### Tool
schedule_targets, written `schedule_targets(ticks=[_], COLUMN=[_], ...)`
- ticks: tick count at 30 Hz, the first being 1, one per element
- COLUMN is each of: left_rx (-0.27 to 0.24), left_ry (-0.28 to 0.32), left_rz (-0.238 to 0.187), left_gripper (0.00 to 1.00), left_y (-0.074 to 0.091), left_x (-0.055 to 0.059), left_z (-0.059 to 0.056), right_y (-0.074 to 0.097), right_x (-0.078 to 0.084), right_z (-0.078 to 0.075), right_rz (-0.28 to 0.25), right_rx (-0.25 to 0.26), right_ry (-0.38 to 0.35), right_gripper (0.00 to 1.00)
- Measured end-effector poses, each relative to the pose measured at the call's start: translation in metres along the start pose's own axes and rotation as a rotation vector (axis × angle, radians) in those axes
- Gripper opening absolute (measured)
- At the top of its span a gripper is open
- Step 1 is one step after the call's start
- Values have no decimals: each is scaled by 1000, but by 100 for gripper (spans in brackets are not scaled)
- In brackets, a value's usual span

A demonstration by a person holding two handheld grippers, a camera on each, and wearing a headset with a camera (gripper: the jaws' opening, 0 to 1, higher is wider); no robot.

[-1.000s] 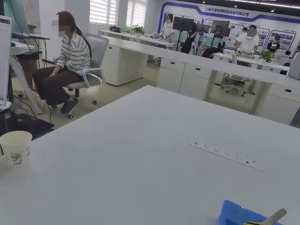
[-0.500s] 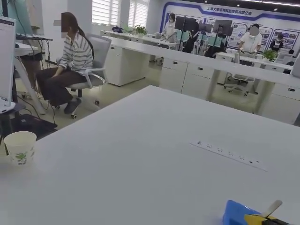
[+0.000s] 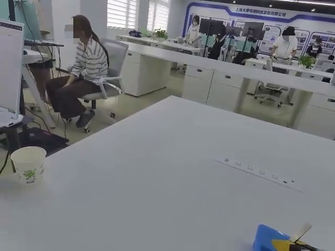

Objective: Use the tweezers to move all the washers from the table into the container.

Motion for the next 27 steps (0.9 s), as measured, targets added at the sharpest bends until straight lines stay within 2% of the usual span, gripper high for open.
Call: schedule_targets(ticks=[9, 19, 23, 26, 27], left_rx=[0, 6, 12, 21, 22], left_ry=[1, -1, 1, 3, 3], left_rz=[4, 9, 9, 10, 10], left_gripper=[73, 73, 72, 71, 70], left_y=[0, 0, -1, -1, -1], left_x=[1, 2, 2, 2, 2], left_z=[-1, -2, -3, -4, -4], right_y=[-6, -6, -7, -7, -6], right_x=[11, 13, 13, 13, 10], right_z=[-2, 2, 6, 6, 4], right_rz=[49, 53, 64, 58, 41], right_rx=[6, 9, 6, -2, -3], right_ry=[35, 80, 149, 142, 122], right_gripper=[3, 4, 4, 4, 4])
Point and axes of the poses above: the centre of the closed fingertips' face, and the gripper's own axes: y roughly backward along the fingers, z roughly to its left, x roughly out of its underside, the point moved 2 cm from there along y, roughly backward along the fingers, and after that the axes turned 9 degrees about z, right-handed, at the moved point
